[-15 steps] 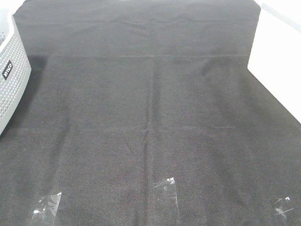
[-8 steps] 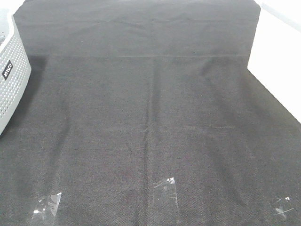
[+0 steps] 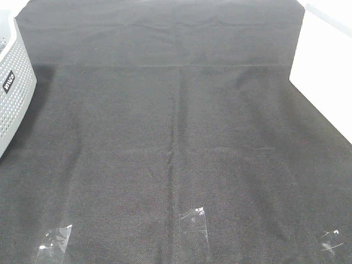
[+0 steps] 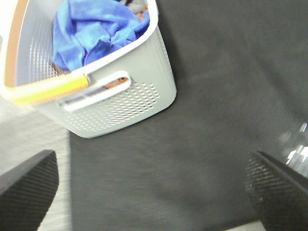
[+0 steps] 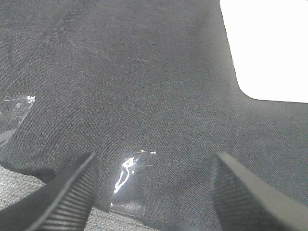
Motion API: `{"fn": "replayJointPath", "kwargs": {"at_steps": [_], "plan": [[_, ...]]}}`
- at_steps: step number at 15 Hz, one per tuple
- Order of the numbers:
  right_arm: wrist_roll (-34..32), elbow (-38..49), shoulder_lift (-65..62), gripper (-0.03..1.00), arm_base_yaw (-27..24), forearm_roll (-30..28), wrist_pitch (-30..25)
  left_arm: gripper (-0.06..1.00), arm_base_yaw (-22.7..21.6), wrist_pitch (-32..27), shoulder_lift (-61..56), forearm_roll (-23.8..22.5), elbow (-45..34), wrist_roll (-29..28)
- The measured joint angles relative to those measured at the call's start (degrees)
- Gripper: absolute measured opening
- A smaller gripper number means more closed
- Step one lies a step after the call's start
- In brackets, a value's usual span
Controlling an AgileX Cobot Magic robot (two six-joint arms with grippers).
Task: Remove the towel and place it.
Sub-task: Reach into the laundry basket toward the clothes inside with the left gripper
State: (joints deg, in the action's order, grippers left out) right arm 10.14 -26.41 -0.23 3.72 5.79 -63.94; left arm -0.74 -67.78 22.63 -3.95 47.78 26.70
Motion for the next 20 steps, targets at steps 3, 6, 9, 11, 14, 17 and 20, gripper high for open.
{"fn": "replayJointPath", "kwargs": {"at_steps": [3,6,9,11,14,17,20], "plan": [[0.00,0.00,0.00,0.65,0.00,0.00,0.00,0.99,0.00,-0.34,10.37,-0.69,6.82,11.40],[0.00,0.00,0.00,0.65,0.00,0.00,0.00,0.99,0.00,-0.46,27.56,-1.95,19.37,18.11],[0.00,0.00,0.00,0.65,0.00,0.00,0.00,0.99,0.00,-0.57,43.66,-4.30,31.86,22.86],[0.00,0.00,0.00,0.65,0.00,0.00,0.00,0.98,-1.20,-1.38,53.40,-5.39,38.67,26.87],[0.00,0.00,0.00,0.65,0.00,0.00,0.00,0.98,-7.51,-1.26,66.75,-9.34,46.52,32.03],[0.00,0.00,0.00,0.65,0.00,0.00,0.00,0.98,-10.54,1.20,71.10,-9.85,47.33,37.18],[0.00,0.00,0.00,0.65,0.00,0.00,0.00,0.98,-11.92,4.58,78.67,-12.55,47.38,42.11]]}}
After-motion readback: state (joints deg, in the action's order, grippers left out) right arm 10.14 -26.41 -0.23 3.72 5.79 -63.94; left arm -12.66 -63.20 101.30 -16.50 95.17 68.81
